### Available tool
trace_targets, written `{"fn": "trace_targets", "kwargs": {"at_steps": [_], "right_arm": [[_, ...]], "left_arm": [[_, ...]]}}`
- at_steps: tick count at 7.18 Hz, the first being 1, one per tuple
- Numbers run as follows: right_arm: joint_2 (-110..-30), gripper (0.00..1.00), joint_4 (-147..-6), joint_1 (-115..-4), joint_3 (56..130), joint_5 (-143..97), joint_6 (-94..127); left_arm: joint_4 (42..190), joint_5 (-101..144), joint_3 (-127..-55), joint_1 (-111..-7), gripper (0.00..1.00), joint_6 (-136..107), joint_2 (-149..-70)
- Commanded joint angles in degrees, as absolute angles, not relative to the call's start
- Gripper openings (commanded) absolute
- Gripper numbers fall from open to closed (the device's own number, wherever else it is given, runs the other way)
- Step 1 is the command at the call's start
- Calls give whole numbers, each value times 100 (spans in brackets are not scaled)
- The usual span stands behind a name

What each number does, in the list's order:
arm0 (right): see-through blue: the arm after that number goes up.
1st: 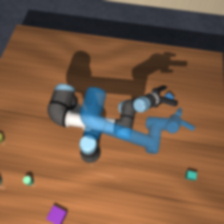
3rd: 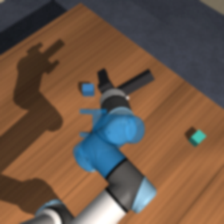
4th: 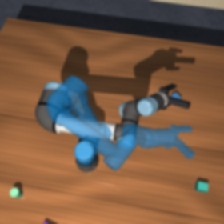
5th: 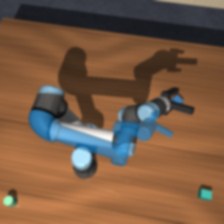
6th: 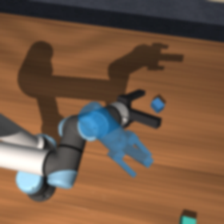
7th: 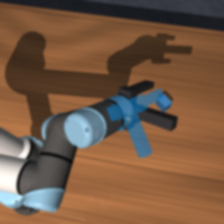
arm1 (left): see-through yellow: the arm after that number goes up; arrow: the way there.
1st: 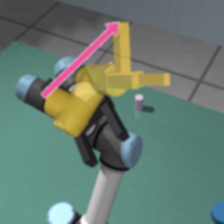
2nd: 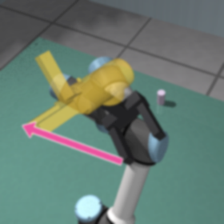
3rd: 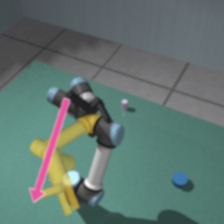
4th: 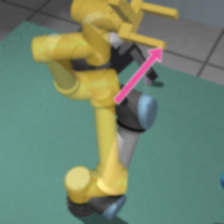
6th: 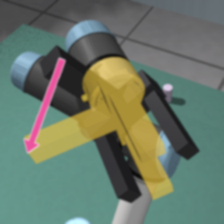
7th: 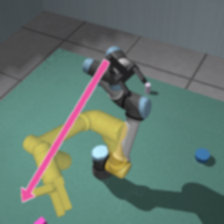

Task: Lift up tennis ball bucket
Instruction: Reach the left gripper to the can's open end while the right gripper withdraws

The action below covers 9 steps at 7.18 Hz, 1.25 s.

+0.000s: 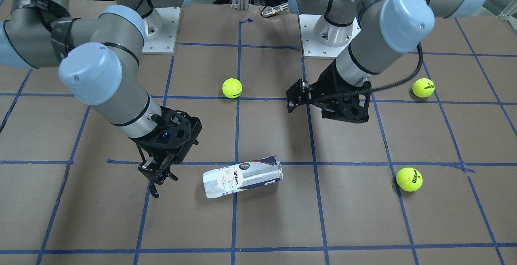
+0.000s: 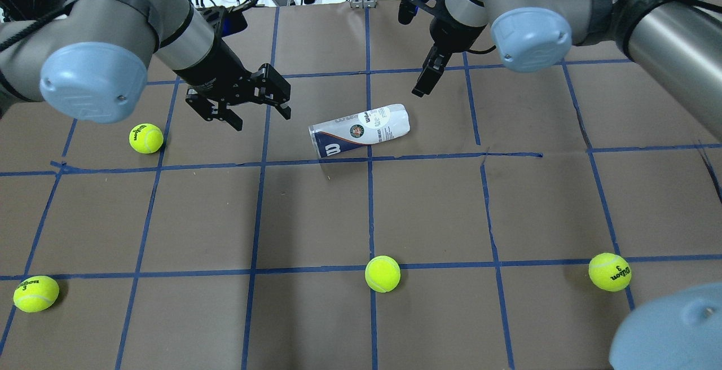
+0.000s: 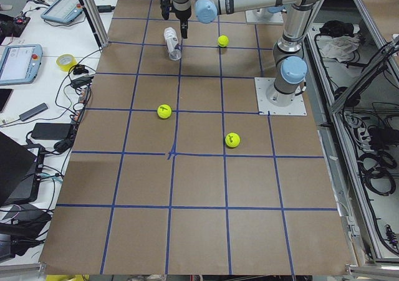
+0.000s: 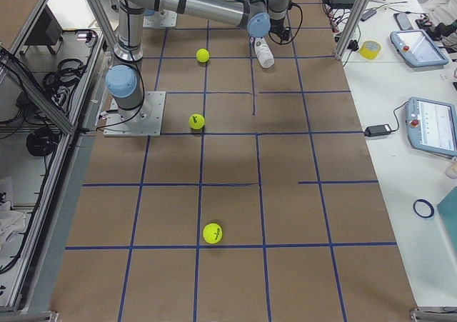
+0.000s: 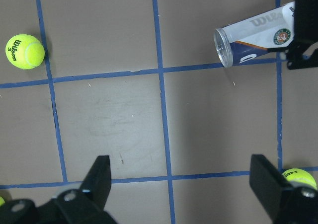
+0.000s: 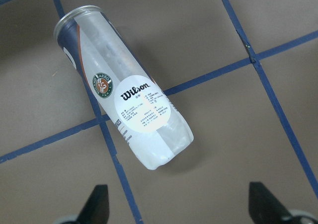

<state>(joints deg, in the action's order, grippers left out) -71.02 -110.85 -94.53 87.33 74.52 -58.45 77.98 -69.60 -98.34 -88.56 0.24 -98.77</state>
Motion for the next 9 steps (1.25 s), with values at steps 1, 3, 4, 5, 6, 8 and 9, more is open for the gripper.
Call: {"fn": "trace_targets", "kwargs": {"at_steps": [1, 3, 4, 5, 6, 8, 9], "right_arm": [[-7644, 100, -10505, -9352, 8789, 7540, -4894], [-7944, 100, -10318, -9308, 8789, 7706, -3401], [-8137, 100, -10231, -9325, 8789, 8256, -2714], [-8347, 100, -10013, -9325, 8789, 8401, -2202], [-8515, 100, -9837, -9325, 8789, 8472, -2006], [-8587, 100, -9591, -9325, 8859, 9357, -1548], [-8639, 100, -9580, -9334, 8885, 9395, -1364]], "left_arm": [[6973, -5692, -10037, -8570, 100, 211, -10824], [6777, -5371, -9897, -8500, 100, 237, -11554], [6759, -4857, -9923, -8438, 100, 237, -11793], [6767, -4390, -9958, -8438, 100, 229, -11952], [6768, -4125, -9967, -8446, 100, 220, -11997], [6759, -3955, -9984, -8446, 52, 237, -12102], [6759, -3946, -9984, -8455, 48, 246, -12137]]}}
